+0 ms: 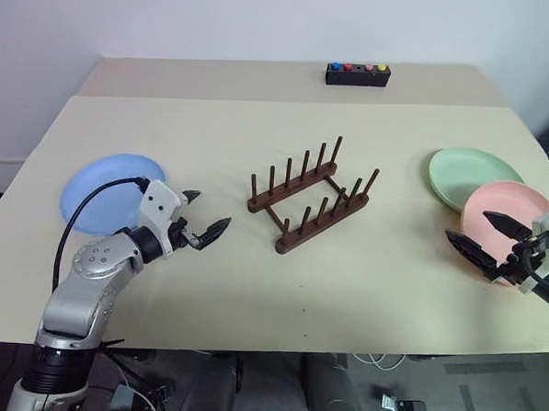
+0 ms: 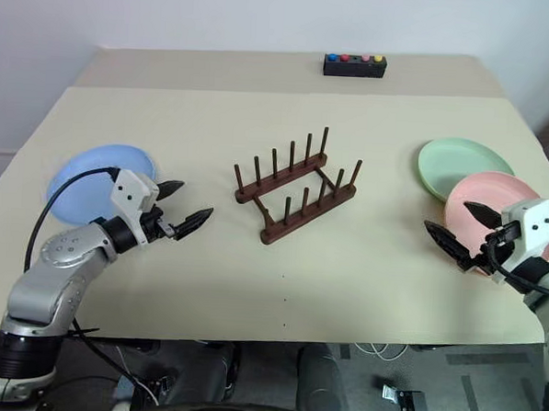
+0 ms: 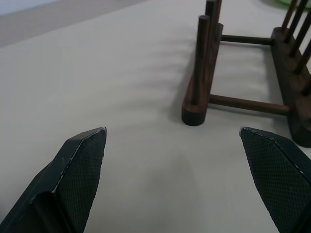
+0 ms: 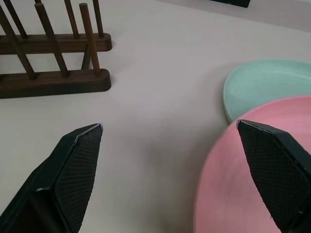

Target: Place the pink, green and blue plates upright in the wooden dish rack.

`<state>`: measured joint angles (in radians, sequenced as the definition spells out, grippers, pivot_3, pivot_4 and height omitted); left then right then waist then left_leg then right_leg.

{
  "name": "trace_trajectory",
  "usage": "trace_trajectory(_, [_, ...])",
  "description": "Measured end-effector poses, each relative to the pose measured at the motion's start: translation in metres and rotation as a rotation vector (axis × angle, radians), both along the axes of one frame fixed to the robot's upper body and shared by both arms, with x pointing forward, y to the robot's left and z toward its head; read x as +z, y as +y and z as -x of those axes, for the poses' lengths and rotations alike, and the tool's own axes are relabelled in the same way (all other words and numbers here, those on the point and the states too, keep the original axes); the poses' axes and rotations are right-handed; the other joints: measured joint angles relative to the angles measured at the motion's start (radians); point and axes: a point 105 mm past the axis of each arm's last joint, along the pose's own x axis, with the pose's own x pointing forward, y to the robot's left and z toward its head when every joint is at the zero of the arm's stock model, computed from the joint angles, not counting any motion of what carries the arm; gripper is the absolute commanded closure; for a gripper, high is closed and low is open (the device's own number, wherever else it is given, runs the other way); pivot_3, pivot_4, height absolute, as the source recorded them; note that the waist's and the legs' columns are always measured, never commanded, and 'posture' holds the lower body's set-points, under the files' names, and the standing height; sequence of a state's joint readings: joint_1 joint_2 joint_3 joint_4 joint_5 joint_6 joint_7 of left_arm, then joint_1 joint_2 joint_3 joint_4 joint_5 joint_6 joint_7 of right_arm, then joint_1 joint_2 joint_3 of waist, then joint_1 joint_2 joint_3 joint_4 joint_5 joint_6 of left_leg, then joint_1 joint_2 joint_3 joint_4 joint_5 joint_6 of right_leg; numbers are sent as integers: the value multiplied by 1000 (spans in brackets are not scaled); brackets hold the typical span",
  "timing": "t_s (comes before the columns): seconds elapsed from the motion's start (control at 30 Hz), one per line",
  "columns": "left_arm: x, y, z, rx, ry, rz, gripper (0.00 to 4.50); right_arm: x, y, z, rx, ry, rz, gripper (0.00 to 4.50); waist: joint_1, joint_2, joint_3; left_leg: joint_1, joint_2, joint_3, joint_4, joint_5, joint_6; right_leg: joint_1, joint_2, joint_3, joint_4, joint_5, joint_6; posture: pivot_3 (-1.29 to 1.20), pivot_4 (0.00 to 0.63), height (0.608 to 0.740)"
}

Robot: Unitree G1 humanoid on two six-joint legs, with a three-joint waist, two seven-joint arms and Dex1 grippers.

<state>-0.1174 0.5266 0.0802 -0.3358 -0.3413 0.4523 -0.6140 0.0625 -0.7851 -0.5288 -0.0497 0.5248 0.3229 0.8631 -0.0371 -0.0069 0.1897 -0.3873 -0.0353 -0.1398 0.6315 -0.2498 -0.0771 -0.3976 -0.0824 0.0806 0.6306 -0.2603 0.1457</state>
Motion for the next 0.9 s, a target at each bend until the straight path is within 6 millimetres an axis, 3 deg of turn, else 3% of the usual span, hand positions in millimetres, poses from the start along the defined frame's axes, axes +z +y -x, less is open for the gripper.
trace_trajectory(0.23, [-20, 4, 25, -117, 117, -85, 26, -2, 16, 3, 62, 31, -6, 0, -3, 0, 0, 0, 0, 0, 0, 0, 0, 0, 0, 0, 0, 0, -1, 0, 150, 740])
trace_trajectory(0.43, [-36, -24, 45, -336, 212, -125, 26, -10, 40, 14, 150, 93, -15, 0, 12, 0, 0, 0, 0, 0, 1, 0, 0, 0, 0, 0, -1, -2, -4, 0, 150, 740])
trace_trajectory(0.53, [-34, -39, 38, -393, 197, -139, 26, -9, 51, 19, 170, 90, -14, 0, 24, 0, 0, 0, 0, 0, 1, 0, 0, 1, 0, 0, 0, -2, -3, 0, 150, 740])
trace_trajectory(0.67, [-52, -70, 25, -420, 218, -135, 26, -14, 64, 33, 202, 116, -24, 0, 26, -1, 0, -1, 0, 0, 1, 0, 0, 1, 0, 0, -2, 0, 0, 0, 150, 740])
trace_trajectory(0.9, [-54, -110, 10, -467, 172, -144, 26, -9, 69, 30, 181, 88, -54, 0, 30, 0, -1, 1, 0, 0, 3, 0, 0, 4, 0, 0, -1, 0, 0, 0, 150, 740])
